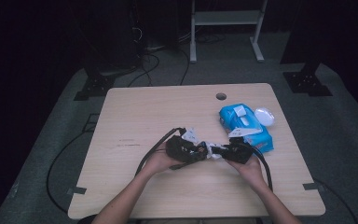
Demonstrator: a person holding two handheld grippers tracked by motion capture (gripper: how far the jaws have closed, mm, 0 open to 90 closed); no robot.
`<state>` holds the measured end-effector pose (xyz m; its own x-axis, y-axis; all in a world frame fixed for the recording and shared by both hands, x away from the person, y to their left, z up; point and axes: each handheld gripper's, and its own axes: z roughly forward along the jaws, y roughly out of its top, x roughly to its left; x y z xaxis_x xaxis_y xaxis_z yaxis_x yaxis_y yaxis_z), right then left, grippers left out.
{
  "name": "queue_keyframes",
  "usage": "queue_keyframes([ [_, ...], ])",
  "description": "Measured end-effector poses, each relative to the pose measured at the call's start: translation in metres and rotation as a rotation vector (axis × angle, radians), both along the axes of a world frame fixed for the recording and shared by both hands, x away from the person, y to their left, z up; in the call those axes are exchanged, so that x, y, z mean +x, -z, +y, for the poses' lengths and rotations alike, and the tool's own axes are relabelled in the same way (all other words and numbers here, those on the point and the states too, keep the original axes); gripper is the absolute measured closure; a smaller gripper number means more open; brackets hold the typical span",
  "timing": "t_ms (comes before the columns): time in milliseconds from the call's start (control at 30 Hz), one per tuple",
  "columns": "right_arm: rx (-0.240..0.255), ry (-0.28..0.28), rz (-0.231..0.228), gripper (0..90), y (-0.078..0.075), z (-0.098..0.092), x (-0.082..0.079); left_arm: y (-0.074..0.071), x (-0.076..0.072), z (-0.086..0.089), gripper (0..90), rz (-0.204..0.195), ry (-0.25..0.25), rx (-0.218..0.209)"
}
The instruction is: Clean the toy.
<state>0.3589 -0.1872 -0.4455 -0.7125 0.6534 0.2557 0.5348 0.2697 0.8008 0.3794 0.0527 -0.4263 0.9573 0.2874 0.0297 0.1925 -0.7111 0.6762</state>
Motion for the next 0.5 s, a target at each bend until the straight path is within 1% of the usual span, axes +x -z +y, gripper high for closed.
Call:
queue_keyframes([
  [33,0.0,0.0,0.0,83.3,0.0,0.0,0.0,0.0,0.0,0.0,57.3,0.0,0.0,0.0],
  [67,0.022,-0.003,-0.007,83.3,-0.004,-0.001,-0.001,-0.003,-0.002,0.003,57.3,-0.009,0.005,-0.014],
  [100,0.034,-0.009,-0.018,83.3,-0.008,-0.001,-0.003,-0.004,-0.003,0.005,57.3,-0.012,0.004,-0.036],
  [133,0.042,-0.013,-0.027,83.3,-0.011,-0.001,-0.004,-0.008,-0.005,0.008,57.3,-0.013,-0.001,-0.069],
  [167,0.054,-0.021,-0.045,83.3,-0.016,0.0,-0.006,-0.01,-0.007,0.011,57.3,-0.015,0.0,-0.09],
  [233,0.076,-0.034,-0.066,83.3,-0.024,0.002,-0.009,-0.014,-0.01,0.015,57.3,-0.04,0.003,-0.121],
  [267,0.081,-0.042,-0.074,83.3,-0.028,0.004,-0.009,-0.015,-0.012,0.017,57.3,-0.041,0.002,-0.13],
  [300,0.065,-0.048,-0.086,83.3,-0.031,0.006,-0.01,-0.016,-0.012,0.018,57.3,-0.041,0.004,-0.134],
  [333,0.038,-0.063,-0.104,83.3,-0.037,0.012,-0.011,-0.014,-0.013,0.022,57.3,-0.048,0.007,-0.145],
  [367,0.038,-0.063,-0.104,83.3,-0.037,0.012,-0.011,-0.014,-0.013,0.022,57.3,-0.048,0.007,-0.145],
  [400,0.05,-0.076,-0.112,83.4,-0.04,0.015,-0.011,-0.012,-0.013,0.023,57.3,-0.041,0.01,-0.144],
  [500,0.059,-0.089,-0.113,83.4,-0.042,0.02,-0.012,-0.011,-0.014,0.021,57.3,-0.047,0.01,-0.137],
])
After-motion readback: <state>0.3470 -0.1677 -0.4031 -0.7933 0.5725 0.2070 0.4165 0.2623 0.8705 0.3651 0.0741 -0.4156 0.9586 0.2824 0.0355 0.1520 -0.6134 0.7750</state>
